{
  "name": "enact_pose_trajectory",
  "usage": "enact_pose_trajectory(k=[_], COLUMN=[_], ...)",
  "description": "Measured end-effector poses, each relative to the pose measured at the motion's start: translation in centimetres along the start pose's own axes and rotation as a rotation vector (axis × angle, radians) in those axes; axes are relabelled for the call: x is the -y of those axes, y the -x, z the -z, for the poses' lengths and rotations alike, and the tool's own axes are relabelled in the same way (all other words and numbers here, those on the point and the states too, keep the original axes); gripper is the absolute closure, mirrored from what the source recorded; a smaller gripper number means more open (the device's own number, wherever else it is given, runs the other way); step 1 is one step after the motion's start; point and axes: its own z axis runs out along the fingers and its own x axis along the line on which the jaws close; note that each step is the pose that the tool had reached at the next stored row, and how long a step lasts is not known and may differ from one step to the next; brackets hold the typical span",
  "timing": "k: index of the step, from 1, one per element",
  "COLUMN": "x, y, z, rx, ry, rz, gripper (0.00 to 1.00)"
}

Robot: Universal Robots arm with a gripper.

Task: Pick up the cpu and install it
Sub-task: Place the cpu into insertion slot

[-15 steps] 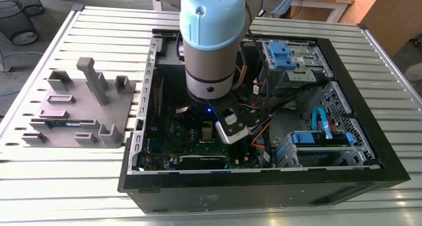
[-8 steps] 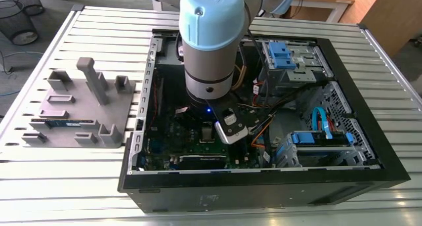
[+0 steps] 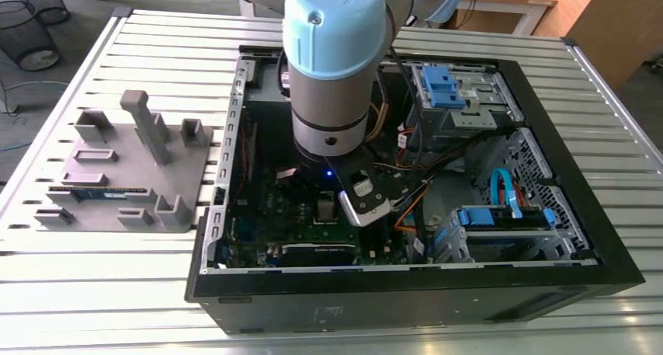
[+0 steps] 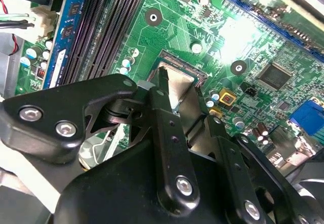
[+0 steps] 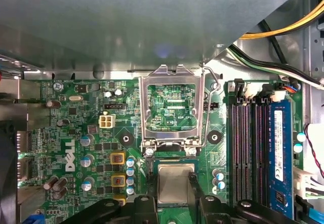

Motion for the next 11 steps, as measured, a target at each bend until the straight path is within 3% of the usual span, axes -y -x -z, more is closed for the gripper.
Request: enact_pose_trajectory(k=[3, 4, 11], x=[0.0, 0.0, 0.01], y=[0.0, 0.0, -0.01], z=[0.0, 0.0, -0.21], rx=[0.0, 0.0, -0.0001], ry=[0.0, 0.0, -0.0003], rz=[0.0, 0.0, 0.0], gripper=[0.62, 0.56, 0.56])
